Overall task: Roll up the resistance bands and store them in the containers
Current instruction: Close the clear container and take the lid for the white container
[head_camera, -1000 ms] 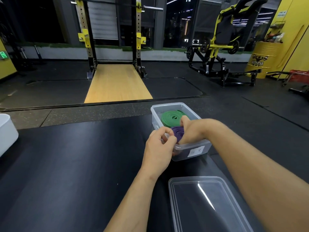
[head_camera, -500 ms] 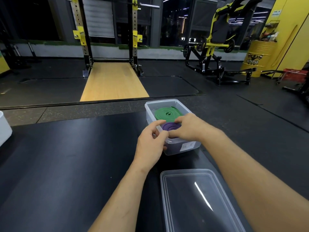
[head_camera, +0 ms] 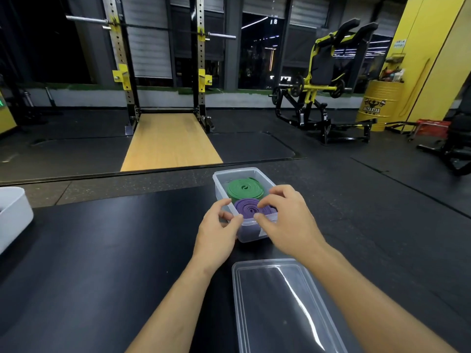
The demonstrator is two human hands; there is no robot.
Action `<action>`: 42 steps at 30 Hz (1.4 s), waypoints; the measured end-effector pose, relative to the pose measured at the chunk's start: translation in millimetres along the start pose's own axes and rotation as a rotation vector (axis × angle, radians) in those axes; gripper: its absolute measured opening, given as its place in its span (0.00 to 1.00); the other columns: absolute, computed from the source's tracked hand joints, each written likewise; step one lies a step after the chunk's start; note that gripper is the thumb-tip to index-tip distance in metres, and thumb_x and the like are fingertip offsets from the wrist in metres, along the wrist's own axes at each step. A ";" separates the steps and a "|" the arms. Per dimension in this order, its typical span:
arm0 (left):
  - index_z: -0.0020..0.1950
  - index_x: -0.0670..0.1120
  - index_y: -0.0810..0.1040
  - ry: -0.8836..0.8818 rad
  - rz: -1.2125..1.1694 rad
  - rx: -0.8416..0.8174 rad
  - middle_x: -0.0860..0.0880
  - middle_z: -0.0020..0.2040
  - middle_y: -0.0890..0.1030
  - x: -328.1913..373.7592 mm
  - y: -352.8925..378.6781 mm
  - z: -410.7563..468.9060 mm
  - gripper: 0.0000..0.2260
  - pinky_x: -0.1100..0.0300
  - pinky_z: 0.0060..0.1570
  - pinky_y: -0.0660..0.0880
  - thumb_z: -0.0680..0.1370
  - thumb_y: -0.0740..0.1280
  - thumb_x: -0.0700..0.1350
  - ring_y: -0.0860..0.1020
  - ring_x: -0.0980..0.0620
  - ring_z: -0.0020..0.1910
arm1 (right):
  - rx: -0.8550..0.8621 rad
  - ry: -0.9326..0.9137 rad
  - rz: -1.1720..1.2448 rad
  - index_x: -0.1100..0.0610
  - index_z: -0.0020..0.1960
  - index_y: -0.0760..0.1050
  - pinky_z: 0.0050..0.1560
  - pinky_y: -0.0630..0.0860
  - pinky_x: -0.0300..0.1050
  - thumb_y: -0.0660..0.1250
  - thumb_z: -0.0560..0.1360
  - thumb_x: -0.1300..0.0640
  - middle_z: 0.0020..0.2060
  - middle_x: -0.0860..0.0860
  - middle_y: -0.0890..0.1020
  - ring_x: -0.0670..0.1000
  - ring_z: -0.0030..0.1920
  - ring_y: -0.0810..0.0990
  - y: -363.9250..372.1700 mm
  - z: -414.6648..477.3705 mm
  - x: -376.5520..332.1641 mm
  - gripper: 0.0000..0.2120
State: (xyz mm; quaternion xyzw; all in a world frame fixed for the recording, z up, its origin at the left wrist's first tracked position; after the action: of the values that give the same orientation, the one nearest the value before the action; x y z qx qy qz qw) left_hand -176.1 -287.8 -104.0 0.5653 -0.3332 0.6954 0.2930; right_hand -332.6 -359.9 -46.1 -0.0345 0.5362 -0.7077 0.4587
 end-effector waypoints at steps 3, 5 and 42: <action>0.64 0.58 0.78 -0.017 0.061 0.008 0.54 0.46 0.82 5.9 -10.6 -14.7 0.15 0.50 0.55 0.81 0.78 0.72 0.47 0.82 0.53 0.49 | -0.036 -0.029 0.008 0.48 0.52 0.83 0.56 0.72 0.41 0.73 0.76 0.48 0.56 0.39 0.72 0.42 0.59 0.71 -5.0 -32.4 -5.3 0.06; 0.55 0.57 0.81 0.001 0.149 0.002 0.53 0.47 0.81 7.0 -17.1 -27.4 0.09 0.62 0.52 0.77 0.78 0.72 0.46 0.81 0.55 0.48 | -0.165 -0.020 -0.045 0.47 0.51 0.81 0.55 0.75 0.42 0.71 0.77 0.44 0.53 0.39 0.75 0.43 0.56 0.75 -5.8 -55.8 -13.9 0.08; 0.46 0.61 0.83 -0.085 0.363 -0.073 0.62 0.49 0.84 -11.4 -14.4 -62.3 0.14 0.54 0.59 0.79 0.82 0.66 0.42 0.81 0.58 0.52 | -0.442 0.089 -0.152 0.57 0.29 0.65 0.31 0.65 0.47 0.67 0.72 0.47 0.27 0.51 0.68 0.54 0.33 0.68 20.6 -117.4 -71.1 0.20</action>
State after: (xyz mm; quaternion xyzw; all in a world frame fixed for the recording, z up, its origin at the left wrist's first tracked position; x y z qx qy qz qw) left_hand -199.5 -230.0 -121.9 0.5140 -0.4668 0.6997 0.1686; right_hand -342.5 -225.8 -80.5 -0.1429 0.6938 -0.6064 0.3613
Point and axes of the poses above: each hand's wrist, its own z-axis towards the middle knuckle, its own y-axis out of the palm, x = y × z, the point moved 2 cm from there along z, towards the middle knuckle
